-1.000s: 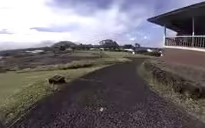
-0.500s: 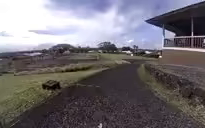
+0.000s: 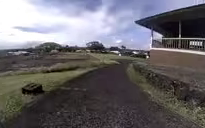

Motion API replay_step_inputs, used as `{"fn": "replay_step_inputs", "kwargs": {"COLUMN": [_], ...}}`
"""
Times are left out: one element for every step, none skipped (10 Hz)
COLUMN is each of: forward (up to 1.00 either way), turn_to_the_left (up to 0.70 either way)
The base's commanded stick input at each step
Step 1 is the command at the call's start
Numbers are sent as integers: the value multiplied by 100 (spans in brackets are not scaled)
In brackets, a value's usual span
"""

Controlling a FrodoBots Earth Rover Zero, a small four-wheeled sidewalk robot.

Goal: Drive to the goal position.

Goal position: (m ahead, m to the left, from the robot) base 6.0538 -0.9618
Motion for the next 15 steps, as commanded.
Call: {"fn": "replay_step_inputs", "kwargs": {"forward": [50, 50, 50, 50, 50, 50, 50, 50, 50, 50, 50, 50, 50, 50, 50], "turn_to_the_left": [0, 0, 0, 0, 0, 0, 0, 0, 0, 0, 0, 0, 0, 0, 0]}}
